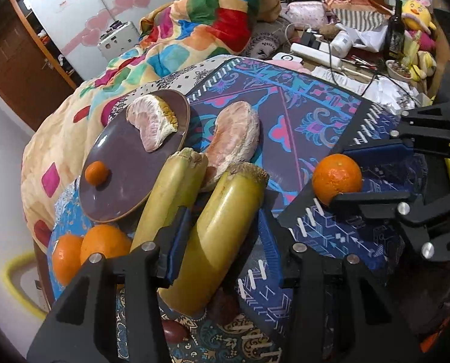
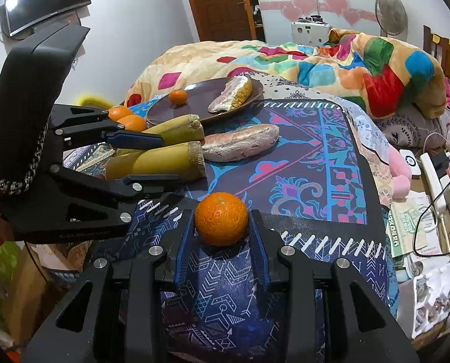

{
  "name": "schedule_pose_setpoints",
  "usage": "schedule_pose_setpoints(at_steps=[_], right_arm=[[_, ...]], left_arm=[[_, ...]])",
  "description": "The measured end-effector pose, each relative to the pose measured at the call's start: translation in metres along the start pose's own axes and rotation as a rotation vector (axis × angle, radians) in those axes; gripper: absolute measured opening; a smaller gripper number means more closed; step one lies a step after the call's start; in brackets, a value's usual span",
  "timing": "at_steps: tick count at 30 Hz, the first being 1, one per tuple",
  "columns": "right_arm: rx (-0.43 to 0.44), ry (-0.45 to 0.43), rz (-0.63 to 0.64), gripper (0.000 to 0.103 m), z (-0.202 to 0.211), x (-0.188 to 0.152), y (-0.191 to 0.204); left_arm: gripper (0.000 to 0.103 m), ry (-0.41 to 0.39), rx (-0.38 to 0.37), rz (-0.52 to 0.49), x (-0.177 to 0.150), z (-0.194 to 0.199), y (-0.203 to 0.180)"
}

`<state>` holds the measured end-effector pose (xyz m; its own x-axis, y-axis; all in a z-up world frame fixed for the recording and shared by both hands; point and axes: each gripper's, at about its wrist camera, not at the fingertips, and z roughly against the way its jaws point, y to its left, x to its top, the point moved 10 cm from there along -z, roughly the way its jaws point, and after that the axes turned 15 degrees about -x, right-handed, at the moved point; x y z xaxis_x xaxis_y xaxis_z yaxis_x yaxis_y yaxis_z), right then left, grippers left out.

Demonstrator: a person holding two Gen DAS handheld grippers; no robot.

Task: Organize fruits
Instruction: 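Grasp the yellow corn cob with the left tool and lift it upright while the right tool holds the mandarin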

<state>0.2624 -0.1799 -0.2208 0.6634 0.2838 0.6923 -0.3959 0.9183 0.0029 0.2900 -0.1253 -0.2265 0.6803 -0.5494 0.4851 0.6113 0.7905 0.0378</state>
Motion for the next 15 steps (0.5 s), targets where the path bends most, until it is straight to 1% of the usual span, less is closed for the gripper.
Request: schedule_pose_setpoints(at_steps=[1,5,15], right_arm=[[-0.001,0.000,0.000,0.033,0.000,0.000,0.000],[-0.002,-0.001,0.004,0.033,0.002,-0.001,0.000],[0.002,-0.001,-0.004,0.033,0.001,-0.001,-0.002]], left_arm=[[0.042,-0.007,-0.010,0.003,0.000,0.003,-0.001],[0.041,-0.011,-0.033,0.004,-0.001,0.008,-0.005],[0.044,0.055,0.000,-0.079,0.008,-0.012,-0.010]])
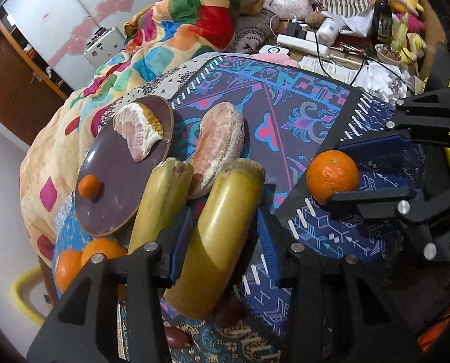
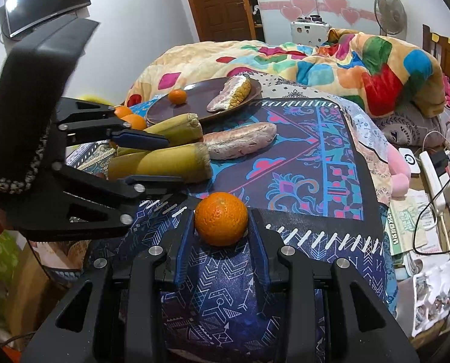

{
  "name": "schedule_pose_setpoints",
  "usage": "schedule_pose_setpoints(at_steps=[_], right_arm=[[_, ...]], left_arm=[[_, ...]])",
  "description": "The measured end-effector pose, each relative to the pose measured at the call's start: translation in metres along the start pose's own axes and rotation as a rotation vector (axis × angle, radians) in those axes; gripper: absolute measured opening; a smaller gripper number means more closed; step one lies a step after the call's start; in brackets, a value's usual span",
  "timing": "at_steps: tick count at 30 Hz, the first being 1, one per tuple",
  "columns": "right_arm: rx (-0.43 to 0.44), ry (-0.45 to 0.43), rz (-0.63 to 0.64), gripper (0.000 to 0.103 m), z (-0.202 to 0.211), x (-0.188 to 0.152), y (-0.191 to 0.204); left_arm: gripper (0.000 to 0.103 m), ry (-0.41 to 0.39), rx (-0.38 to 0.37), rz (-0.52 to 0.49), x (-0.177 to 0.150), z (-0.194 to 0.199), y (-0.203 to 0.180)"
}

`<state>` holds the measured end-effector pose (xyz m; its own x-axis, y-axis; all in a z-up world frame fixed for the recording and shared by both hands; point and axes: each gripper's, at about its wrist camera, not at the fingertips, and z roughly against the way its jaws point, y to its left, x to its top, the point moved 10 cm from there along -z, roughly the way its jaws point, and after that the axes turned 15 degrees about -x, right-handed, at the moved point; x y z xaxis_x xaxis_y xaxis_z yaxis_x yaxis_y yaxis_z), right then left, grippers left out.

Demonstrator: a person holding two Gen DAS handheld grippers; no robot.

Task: Organize fruits
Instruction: 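Grasp the yellow corn cob with the left tool and lift it upright while the right tool holds the mandarin, then carry the corn cob with the left tool over the plate while the right tool carries the mandarin there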

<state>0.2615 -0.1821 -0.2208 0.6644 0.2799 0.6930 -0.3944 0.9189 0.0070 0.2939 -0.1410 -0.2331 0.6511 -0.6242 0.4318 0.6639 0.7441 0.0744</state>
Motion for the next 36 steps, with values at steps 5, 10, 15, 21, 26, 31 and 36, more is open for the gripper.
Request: schedule_pose_setpoints(at_steps=[5,10,15,21,26,31,36], right_arm=[[0.002,0.000,0.000,0.033,0.000,-0.001,0.000],[0.000,0.001,-0.003,0.033,0.000,0.000,0.000],[-0.012,0.001,-0.012,0.033,0.003,0.000,-0.004],[-0.040,0.002,-0.014,0.033,0.007,-0.001,-0.011],[-0.053,-0.010,-0.028,0.033,0.011,0.005,-0.014],[-0.062,-0.040,-0.027,0.033,0.019,0.018,-0.011],[-0.067,-0.074,-0.022,0.033,0.028,0.033,-0.005]], left_arm=[[0.044,-0.023,-0.006,-0.002,0.003,-0.002,0.001],[0.044,-0.043,0.035,-0.057,0.006,-0.005,-0.004],[0.043,-0.070,0.063,-0.056,0.008,-0.004,-0.004],[0.041,-0.122,0.034,0.005,0.005,0.013,0.002],[0.038,-0.183,0.023,0.064,0.005,0.035,0.013],[0.036,-0.237,0.022,0.102,0.003,0.058,0.023],[0.035,-0.286,-0.002,0.148,-0.002,0.077,0.032]])
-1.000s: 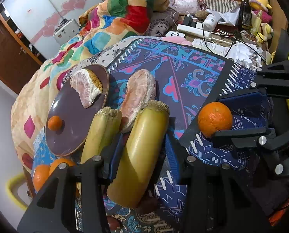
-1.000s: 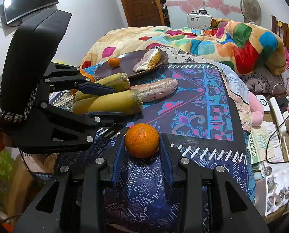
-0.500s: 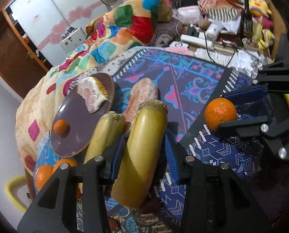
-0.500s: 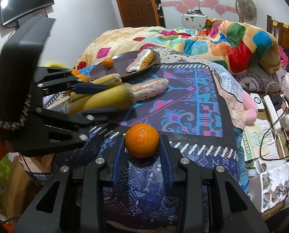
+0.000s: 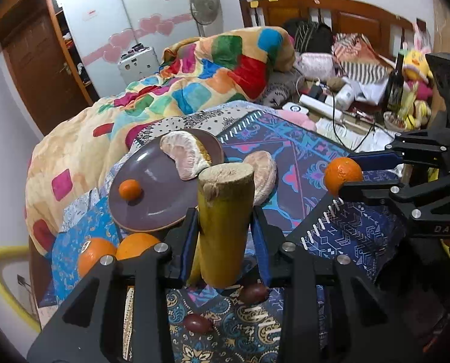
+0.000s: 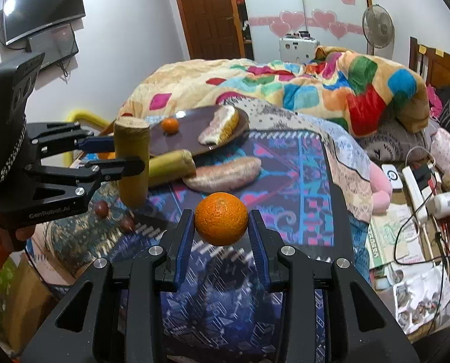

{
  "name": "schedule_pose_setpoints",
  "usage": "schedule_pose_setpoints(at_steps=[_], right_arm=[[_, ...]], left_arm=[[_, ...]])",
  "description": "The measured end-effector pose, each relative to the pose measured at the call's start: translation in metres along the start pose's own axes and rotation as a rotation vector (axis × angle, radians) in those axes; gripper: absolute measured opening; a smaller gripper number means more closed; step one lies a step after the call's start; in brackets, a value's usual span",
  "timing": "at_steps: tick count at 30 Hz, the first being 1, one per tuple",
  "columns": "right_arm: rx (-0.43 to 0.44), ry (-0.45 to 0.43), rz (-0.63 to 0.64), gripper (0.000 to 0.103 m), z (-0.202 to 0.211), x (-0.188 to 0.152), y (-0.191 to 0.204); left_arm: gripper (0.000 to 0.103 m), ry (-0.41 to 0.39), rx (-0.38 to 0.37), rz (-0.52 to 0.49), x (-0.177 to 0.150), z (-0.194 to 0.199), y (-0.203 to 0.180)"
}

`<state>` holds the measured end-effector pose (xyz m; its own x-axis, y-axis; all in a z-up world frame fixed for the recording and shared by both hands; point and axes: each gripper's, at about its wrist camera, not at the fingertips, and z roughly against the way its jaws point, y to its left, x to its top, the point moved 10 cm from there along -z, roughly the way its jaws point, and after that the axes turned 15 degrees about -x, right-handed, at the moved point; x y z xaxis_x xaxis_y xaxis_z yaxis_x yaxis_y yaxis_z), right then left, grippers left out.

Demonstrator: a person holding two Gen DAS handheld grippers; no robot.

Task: Organize fruits
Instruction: 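Carry the corn cob with the left tool over the plate while the right tool carries the mandarin there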

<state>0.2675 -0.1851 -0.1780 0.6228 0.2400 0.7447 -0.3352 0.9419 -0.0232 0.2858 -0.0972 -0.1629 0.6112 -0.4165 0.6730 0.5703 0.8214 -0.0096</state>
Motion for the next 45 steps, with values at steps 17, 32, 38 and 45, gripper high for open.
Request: schedule_pose_setpoints(at_steps=[17,32,38,45], right_arm=[[0.016,-0.089,0.023,0.033,0.004,0.047,0.035],[0.006,-0.120,0.030,0.033,-0.031,0.087,0.052],[0.016,-0.098,0.021,0.033,-0.052,0.091,0.055],[0.034,-0.047,0.018,0.033,-0.083,0.094,0.059]], left_arm=[[0.034,-0.189,0.008,0.137,0.016,0.063,0.050],[0.034,-0.204,0.007,0.284,0.021,0.041,0.106],[0.034,-0.201,-0.004,0.298,0.020,0.027,0.117],[0.034,-0.163,-0.012,0.318,0.019,0.003,0.130]])
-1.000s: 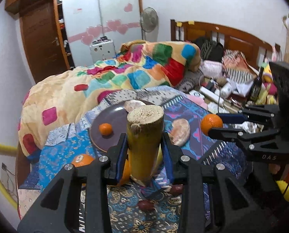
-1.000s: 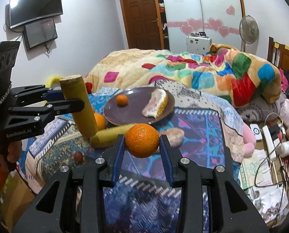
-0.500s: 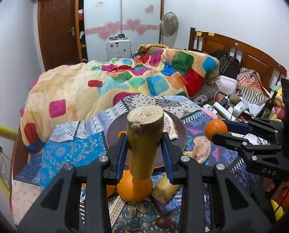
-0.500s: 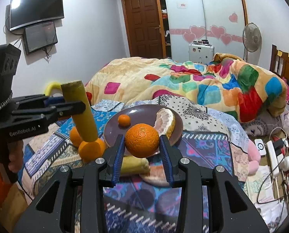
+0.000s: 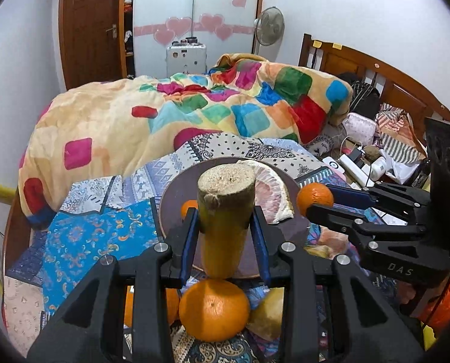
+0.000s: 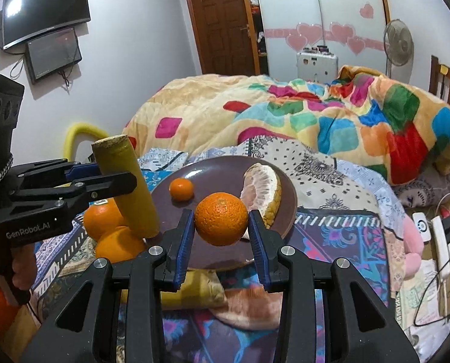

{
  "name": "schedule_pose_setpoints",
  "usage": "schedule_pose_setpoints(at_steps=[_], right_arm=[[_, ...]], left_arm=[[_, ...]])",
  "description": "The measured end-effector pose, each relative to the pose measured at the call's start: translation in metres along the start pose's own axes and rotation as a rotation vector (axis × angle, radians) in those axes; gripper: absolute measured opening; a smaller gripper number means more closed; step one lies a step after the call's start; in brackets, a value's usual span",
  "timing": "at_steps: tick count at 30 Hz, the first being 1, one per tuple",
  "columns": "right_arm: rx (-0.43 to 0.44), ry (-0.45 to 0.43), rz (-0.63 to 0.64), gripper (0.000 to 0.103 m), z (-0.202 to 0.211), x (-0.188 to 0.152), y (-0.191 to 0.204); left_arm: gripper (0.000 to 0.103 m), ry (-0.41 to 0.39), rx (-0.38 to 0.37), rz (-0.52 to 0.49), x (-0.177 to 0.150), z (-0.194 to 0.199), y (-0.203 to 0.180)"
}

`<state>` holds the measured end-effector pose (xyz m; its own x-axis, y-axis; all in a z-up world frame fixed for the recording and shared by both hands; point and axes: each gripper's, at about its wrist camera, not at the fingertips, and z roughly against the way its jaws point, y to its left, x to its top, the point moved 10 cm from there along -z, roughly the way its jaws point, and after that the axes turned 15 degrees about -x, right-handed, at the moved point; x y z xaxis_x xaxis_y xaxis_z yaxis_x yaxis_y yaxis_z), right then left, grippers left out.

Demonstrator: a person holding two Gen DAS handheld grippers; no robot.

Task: Organize fruits
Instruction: 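Carry the corn cob with the left tool over the plate while the right tool carries the mandarin there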

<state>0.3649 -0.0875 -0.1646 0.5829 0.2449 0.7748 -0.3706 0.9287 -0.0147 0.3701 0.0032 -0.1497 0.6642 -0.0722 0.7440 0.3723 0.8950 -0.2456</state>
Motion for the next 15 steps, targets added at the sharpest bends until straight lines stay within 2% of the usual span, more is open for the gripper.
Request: schedule_pose_setpoints(at_steps=[8,15], right_arm=[[0.001,0.052,0.033,0.033,-0.028,0.002,0.004],[-0.018,0.072,0.078,0.033,-0.045,0.007,0.009]], left_arm=[[0.034,0.054,-0.001,-0.011,0.001,-0.024,0.008],[0.034,0.067,0.014,-0.027,0.009,-0.034,0.011]])
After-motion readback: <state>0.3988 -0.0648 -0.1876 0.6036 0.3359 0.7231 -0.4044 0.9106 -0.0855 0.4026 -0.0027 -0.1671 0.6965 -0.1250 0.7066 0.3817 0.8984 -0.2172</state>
